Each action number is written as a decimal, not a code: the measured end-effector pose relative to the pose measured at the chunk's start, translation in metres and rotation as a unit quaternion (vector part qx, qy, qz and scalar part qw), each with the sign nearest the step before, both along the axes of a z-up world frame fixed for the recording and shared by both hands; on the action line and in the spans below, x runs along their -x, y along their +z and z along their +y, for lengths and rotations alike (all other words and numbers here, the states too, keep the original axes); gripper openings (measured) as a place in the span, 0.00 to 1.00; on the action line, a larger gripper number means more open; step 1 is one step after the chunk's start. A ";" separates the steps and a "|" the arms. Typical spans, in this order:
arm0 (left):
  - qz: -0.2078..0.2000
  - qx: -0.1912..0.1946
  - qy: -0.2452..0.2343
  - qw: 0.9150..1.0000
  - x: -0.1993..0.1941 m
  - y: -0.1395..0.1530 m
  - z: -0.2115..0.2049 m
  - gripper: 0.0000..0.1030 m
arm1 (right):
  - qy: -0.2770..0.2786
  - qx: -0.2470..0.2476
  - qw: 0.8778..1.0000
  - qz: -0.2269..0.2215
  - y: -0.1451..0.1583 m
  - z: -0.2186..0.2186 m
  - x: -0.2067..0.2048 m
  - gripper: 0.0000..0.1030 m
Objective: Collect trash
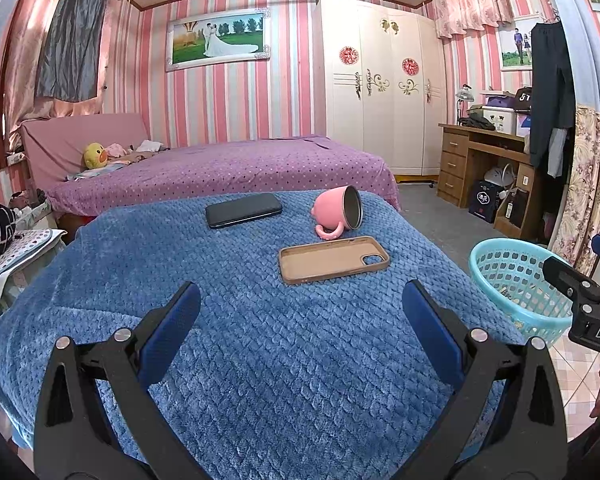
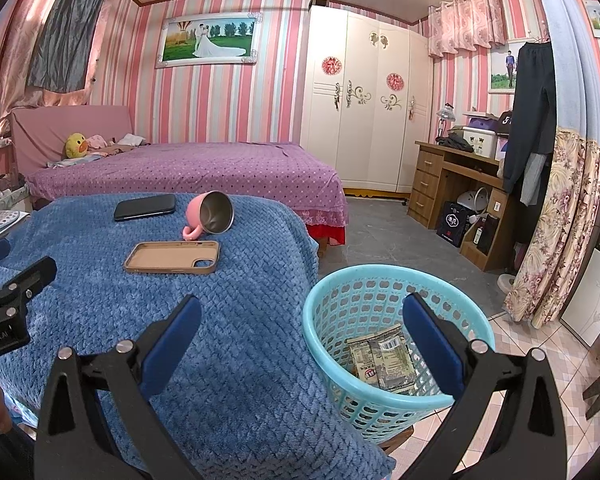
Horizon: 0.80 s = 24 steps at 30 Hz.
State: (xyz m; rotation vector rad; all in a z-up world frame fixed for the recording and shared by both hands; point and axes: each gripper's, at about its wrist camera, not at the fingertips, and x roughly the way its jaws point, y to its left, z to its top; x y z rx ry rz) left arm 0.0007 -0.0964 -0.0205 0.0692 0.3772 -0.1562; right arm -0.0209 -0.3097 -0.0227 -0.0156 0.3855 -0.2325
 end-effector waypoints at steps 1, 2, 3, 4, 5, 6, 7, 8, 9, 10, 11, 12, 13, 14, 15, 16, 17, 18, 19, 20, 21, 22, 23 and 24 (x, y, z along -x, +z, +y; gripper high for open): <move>0.000 0.000 0.000 1.000 0.000 0.000 0.000 0.95 | 0.000 0.000 1.000 0.000 0.000 0.000 0.000 0.96; 0.001 0.000 0.000 1.000 0.000 0.000 0.000 0.95 | 0.000 0.000 1.000 0.001 -0.001 -0.001 0.000 0.96; 0.001 0.000 0.000 1.000 0.000 0.000 0.000 0.95 | 0.000 0.000 1.000 0.001 -0.001 -0.001 0.000 0.96; 0.001 0.000 0.000 1.000 0.000 0.000 0.000 0.95 | 0.000 0.000 1.000 0.001 -0.001 0.000 0.000 0.96; 0.001 0.000 0.000 1.000 0.000 0.000 0.000 0.95 | 0.000 0.000 1.000 0.000 -0.001 0.000 0.000 0.96; 0.001 0.001 0.000 1.000 0.000 0.000 0.000 0.95 | -0.001 0.001 1.000 0.000 -0.001 0.000 0.000 0.96; 0.000 0.001 0.000 1.000 0.000 0.000 0.000 0.95 | -0.001 0.001 1.000 0.000 -0.001 0.000 0.000 0.96; 0.000 0.001 0.000 1.000 0.000 0.000 0.000 0.95 | -0.001 0.001 1.000 0.001 -0.001 -0.001 -0.001 0.96; -0.001 0.001 0.000 1.000 0.000 0.000 0.000 0.95 | -0.001 0.001 1.000 0.001 -0.001 0.000 -0.001 0.96; -0.001 0.000 0.000 1.000 0.000 0.000 0.000 0.95 | -0.001 0.001 1.000 0.001 -0.001 0.000 -0.001 0.96; -0.001 -0.001 0.000 1.000 -0.001 0.000 0.001 0.95 | -0.001 0.001 1.000 0.000 -0.001 0.000 -0.001 0.96; -0.001 -0.001 0.000 1.000 -0.001 0.000 0.001 0.95 | -0.001 0.001 1.000 0.000 -0.001 0.000 -0.001 0.96; -0.001 0.000 0.000 1.000 0.000 0.000 0.000 0.95 | -0.001 0.001 1.000 0.000 -0.001 0.000 -0.001 0.96; -0.001 0.000 0.001 1.000 0.000 0.000 0.000 0.95 | -0.001 0.002 1.000 0.000 -0.001 0.000 -0.001 0.96; -0.001 0.000 0.001 1.000 -0.001 0.000 0.001 0.95 | 0.000 0.002 1.000 0.000 -0.001 0.000 -0.001 0.96; -0.001 0.000 0.002 1.000 -0.001 0.000 0.001 0.95 | 0.000 0.002 1.000 0.000 -0.002 0.000 -0.001 0.96; 0.000 0.000 0.002 1.000 -0.002 -0.001 0.002 0.95 | -0.001 0.002 1.000 -0.001 -0.002 0.000 -0.001 0.96; 0.000 0.000 0.003 1.000 -0.003 -0.001 0.002 0.95 | -0.001 0.002 1.000 -0.001 -0.002 0.000 0.000 0.96; 0.000 -0.001 0.003 1.000 -0.002 -0.002 0.002 0.95 | -0.001 0.001 1.000 -0.001 -0.002 0.000 -0.001 0.96; -0.001 -0.002 0.003 1.000 -0.002 -0.002 0.002 0.95 | -0.001 0.001 1.000 -0.001 -0.002 -0.001 -0.001 0.96; -0.001 -0.003 0.004 1.000 -0.003 -0.002 0.002 0.95 | -0.001 0.001 1.000 0.000 -0.002 0.000 -0.001 0.96; -0.002 -0.005 0.005 1.000 -0.003 -0.003 0.002 0.95 | -0.001 0.002 1.000 0.000 -0.002 0.000 -0.001 0.96; -0.001 -0.006 0.006 1.000 -0.004 -0.004 0.003 0.95 | -0.001 0.002 1.000 0.001 -0.002 0.000 -0.001 0.96; 0.000 -0.006 0.006 1.000 -0.005 -0.004 0.003 0.95 | -0.001 0.003 1.000 0.000 -0.002 0.001 -0.001 0.96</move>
